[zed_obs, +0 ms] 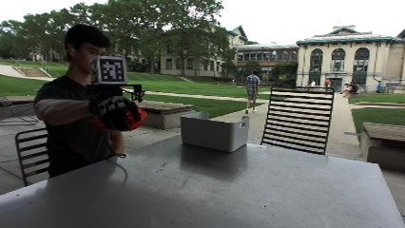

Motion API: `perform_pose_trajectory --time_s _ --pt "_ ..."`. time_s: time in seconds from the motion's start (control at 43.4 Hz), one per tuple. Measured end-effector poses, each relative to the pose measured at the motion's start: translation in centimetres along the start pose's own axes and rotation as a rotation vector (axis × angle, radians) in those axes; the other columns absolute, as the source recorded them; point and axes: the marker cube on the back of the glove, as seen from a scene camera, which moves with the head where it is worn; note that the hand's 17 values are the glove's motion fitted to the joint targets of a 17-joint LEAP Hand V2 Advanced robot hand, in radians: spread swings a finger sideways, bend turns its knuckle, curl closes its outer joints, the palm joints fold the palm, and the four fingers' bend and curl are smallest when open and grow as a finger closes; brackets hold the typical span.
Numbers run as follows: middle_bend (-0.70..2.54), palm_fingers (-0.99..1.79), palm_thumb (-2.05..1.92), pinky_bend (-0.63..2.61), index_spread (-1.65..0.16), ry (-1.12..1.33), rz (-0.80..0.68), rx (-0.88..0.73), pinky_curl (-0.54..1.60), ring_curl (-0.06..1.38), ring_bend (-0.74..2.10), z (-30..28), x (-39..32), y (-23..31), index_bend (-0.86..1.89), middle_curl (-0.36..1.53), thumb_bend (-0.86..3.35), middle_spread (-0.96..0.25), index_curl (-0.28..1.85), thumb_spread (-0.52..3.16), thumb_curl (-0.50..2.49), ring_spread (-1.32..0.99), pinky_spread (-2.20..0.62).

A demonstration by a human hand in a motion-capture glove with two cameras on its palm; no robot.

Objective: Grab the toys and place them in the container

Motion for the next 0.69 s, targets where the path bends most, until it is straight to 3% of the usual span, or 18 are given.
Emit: perform_pose_trajectory --time_s 0.322,0.691 --pt "0.39 0.96 0.56 0.91 -0.42 -0.025 -0.021 -0.015 0.42 0.51 0.84 -6.1 -15.2 0.9 0.13 0.56 0.18 -0.44 0.46 0.76 0.87 -0.50 -0.45" --pt "0.36 0.95 0.57 0.92 -0.43 -0.023 -0.205 0.017 0.41 0.51 0.84 -12.0 -34.3 8.7 0.13 0.59 0.18 -0.44 0.44 0.84 0.94 -0.51 -0.44"
